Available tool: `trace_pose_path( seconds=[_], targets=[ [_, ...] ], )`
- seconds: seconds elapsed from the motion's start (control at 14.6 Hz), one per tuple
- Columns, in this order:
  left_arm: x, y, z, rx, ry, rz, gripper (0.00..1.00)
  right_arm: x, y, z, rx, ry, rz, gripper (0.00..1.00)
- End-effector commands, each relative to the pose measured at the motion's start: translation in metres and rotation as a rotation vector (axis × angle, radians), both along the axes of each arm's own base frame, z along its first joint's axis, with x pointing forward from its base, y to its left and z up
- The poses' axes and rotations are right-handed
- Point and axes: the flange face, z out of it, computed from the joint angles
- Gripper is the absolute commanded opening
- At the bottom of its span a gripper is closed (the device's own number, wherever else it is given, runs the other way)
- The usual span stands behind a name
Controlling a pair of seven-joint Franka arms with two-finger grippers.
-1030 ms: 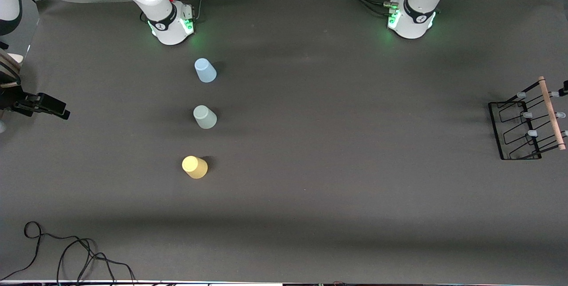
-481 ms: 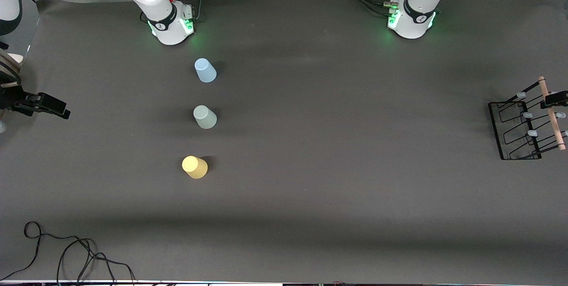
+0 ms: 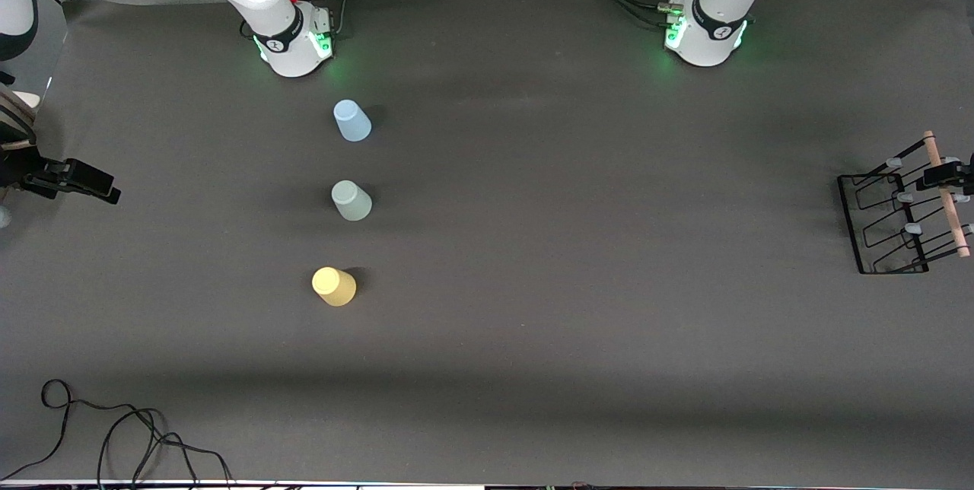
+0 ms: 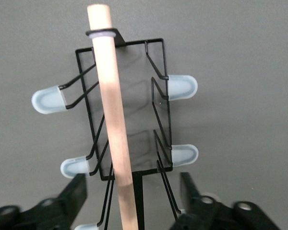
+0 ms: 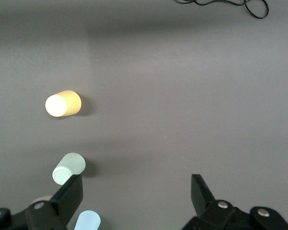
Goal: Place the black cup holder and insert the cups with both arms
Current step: 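Grasp the black wire rack by its wooden dowel with the left gripper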
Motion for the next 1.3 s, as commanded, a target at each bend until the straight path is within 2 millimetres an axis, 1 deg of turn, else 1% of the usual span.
trace_pose_path(
  seconds=[0.0, 0.14, 0.21, 0.48, 0.55, 0.62, 0.69, 0.76, 0.89, 0.96, 1.03, 1.1, 1.17, 1.24],
  targets=[
    [-0.002, 0.003, 0.0, 0.013, -0.033, 0.02, 0.32, -0.001, 0.0, 0.002, 0.014, 0.0, 0.001, 1.0],
    [-0.001, 0.006, -0.001, 0.019, -0.043, 0.017, 0.02, 0.0, 0.001, 0.002, 0.014, -0.002, 0.003, 1.0],
    [-0.001, 0.007, -0.001, 0.024, -0.047, 0.017, 0.0, 0.0, 0.0, 0.001, 0.014, 0.0, 0.001, 1.0],
    [-0.001, 0.009, 0.0, 0.03, -0.054, 0.019, 0.0, -0.001, 0.0, 0.002, 0.014, 0.0, 0.001, 1.0],
    [0.0, 0.009, 0.006, 0.032, -0.059, 0.019, 0.0, -0.001, 0.0, 0.002, 0.014, 0.0, 0.001, 1.0],
    [0.0, 0.009, 0.015, 0.036, -0.067, 0.022, 0.0, -0.001, -0.001, 0.002, 0.014, 0.0, 0.0, 1.0],
    [0.0, 0.01, 0.031, 0.047, -0.085, 0.021, 0.0, -0.001, -0.001, 0.002, 0.014, 0.001, 0.0, 1.0],
    [0.001, 0.011, 0.05, 0.054, -0.095, 0.021, 0.0, -0.001, -0.001, 0.002, 0.014, 0.001, 0.0, 1.0],
    [0.009, 0.01, 0.094, 0.053, -0.089, 0.023, 0.0, -0.001, -0.001, 0.003, 0.014, 0.0, 0.0, 1.0],
    [0.014, 0.009, 0.112, 0.053, -0.089, 0.02, 0.0, -0.001, -0.001, 0.002, 0.014, 0.001, 0.0, 1.0],
    [0.019, 0.005, 0.125, 0.056, -0.094, 0.016, 0.0, -0.001, -0.001, 0.002, 0.014, 0.001, 0.0, 1.0],
    [0.023, 0.001, 0.133, 0.06, -0.102, 0.01, 0.0, -0.001, -0.001, 0.002, 0.014, 0.001, 0.0, 1.0],
    [0.031, -0.015, 0.137, 0.06, -0.107, -0.002, 0.0, -0.001, 0.0, 0.002, 0.014, 0.002, 0.001, 1.0],
    [0.035, -0.03, 0.144, 0.062, -0.107, 0.009, 0.0, -0.001, -0.001, 0.002, 0.014, 0.001, 0.0, 1.0]
  ],
)
